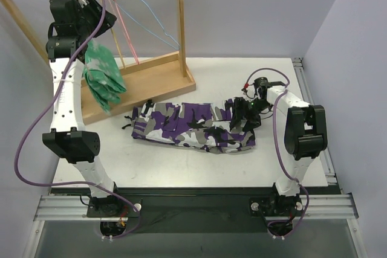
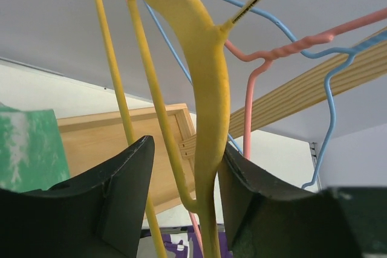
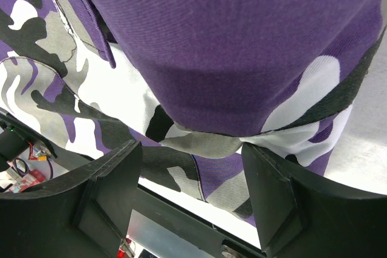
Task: Place the trousers on the hanger
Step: Pick up the hanger from the clothesline.
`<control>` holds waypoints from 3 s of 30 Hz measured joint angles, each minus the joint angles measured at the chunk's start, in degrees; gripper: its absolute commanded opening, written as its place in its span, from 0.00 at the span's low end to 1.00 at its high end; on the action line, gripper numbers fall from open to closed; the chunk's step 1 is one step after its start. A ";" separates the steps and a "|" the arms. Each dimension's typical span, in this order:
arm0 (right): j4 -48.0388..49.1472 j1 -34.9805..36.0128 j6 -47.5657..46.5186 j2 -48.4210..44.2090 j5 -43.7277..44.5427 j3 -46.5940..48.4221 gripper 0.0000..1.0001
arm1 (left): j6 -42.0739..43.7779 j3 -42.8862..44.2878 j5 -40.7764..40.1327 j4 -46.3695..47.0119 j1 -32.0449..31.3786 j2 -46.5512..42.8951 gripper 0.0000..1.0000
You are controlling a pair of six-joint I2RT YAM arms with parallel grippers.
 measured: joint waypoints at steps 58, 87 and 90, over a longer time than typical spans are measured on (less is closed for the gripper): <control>0.81 0.35 0.04 -0.09 -0.85 -1.44 0.70 | 16.87 -34.32 -33.00 -4.57 -16.13 -32.02 0.00; 1.09 -0.87 6.38 -12.57 -0.90 -5.11 0.84 | -2.91 -63.43 -40.50 -7.28 -49.29 -41.27 0.00; 1.14 -3.93 6.58 -16.59 -0.83 -7.10 0.85 | -2.93 -63.69 -38.47 -3.39 -50.42 -38.66 0.00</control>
